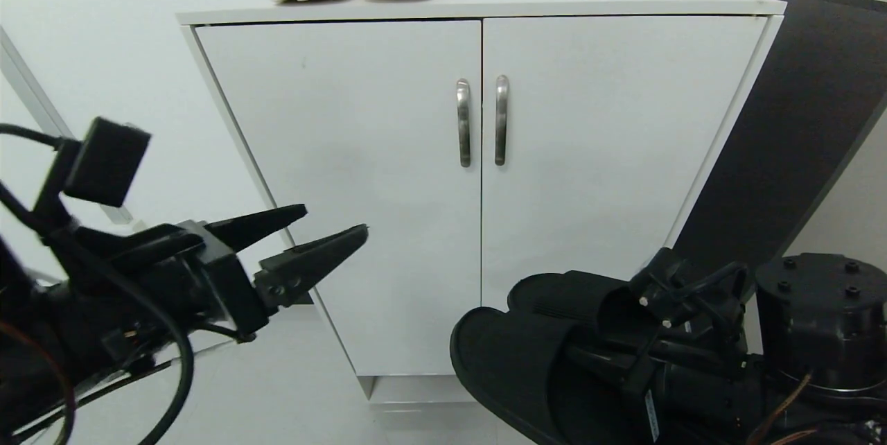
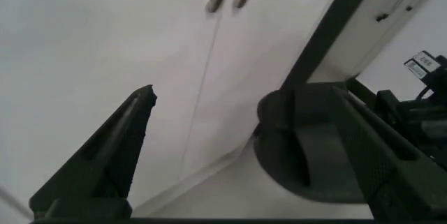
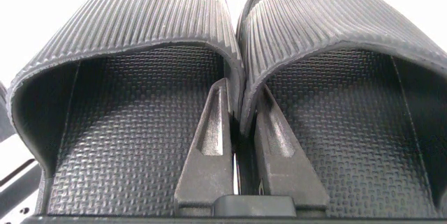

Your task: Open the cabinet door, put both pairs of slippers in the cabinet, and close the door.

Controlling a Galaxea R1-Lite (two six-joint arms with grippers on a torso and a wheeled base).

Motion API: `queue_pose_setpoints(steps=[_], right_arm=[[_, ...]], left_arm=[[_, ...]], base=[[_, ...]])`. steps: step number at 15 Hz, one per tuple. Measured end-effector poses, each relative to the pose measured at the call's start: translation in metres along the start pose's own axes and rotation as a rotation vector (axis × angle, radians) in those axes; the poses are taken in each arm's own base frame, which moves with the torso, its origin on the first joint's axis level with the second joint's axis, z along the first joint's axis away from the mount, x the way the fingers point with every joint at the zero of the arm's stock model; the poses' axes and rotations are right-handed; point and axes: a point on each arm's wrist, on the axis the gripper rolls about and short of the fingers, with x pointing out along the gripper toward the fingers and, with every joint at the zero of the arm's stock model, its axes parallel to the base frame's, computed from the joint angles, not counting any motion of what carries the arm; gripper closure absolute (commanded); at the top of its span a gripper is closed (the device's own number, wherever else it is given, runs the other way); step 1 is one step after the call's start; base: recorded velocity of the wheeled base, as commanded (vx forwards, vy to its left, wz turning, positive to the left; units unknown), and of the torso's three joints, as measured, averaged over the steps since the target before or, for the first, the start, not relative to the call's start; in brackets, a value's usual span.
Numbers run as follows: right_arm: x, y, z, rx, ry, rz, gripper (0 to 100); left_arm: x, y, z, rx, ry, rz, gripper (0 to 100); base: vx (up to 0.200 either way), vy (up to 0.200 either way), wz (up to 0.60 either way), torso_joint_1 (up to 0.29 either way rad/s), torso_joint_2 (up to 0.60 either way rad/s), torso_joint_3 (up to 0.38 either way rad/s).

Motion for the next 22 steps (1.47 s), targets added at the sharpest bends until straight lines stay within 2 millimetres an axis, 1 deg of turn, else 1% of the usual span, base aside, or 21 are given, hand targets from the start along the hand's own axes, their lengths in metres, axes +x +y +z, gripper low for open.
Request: queue_pose_setpoints(steps=[2,5,8,9,11,15,17,19,22], right_arm=[[0.0,0.0,0.0,0.0,-0.001,-0.001,100],[0.0,-0.003,0.001,0.006,-0.009,-0.01,100],[-0.001,-0.004,0.003,0.01,-0.029,-0.012,100],[-0.002,-0.004,0.002,0.01,-0.028,-0.011,100],[-0.003,-0.004,0.0,0.006,-0.023,-0.006,100],[-0.004,-0.003,-0.004,0.005,-0.008,0.032,100],[-0.004,-0.003,-0.005,0.005,-0.007,0.032,100],[-0.004,-0.003,-0.005,0.006,-0.006,0.032,100],[-0.004,-0.003,-0.005,0.007,-0.005,0.033,100]], left_arm=[[0.026,-0.007,0.01,-0.003,-0.01,-0.046,0],[0.058,-0.028,0.033,-0.037,-0.018,-0.175,0],[0.082,-0.046,0.051,-0.114,0.034,-0.345,0],[0.089,-0.049,0.055,-0.14,0.046,-0.395,0],[0.102,-0.052,0.058,-0.166,0.053,-0.436,0],[0.131,-0.055,0.059,-0.169,0.047,-0.446,0],[0.143,-0.054,0.059,-0.17,0.036,-0.411,0],[0.15,-0.054,0.058,-0.171,0.029,-0.377,0],[0.153,-0.052,0.057,-0.172,0.013,-0.301,0]], base=[[0.0,0.0,0.0,0.0,0.0,0.0],[0.0,0.0,0.0,0.0,0.0,0.0],[0.0,0.0,0.0,0.0,0.0,0.0],[0.0,0.0,0.0,0.0,0.0,0.0],[0.0,0.0,0.0,0.0,0.0,0.0],[0.0,0.0,0.0,0.0,0.0,0.0],[0.0,0.0,0.0,0.0,0.0,0.0],[0.0,0.0,0.0,0.0,0.0,0.0],[0.0,0.0,0.0,0.0,0.0,0.0]])
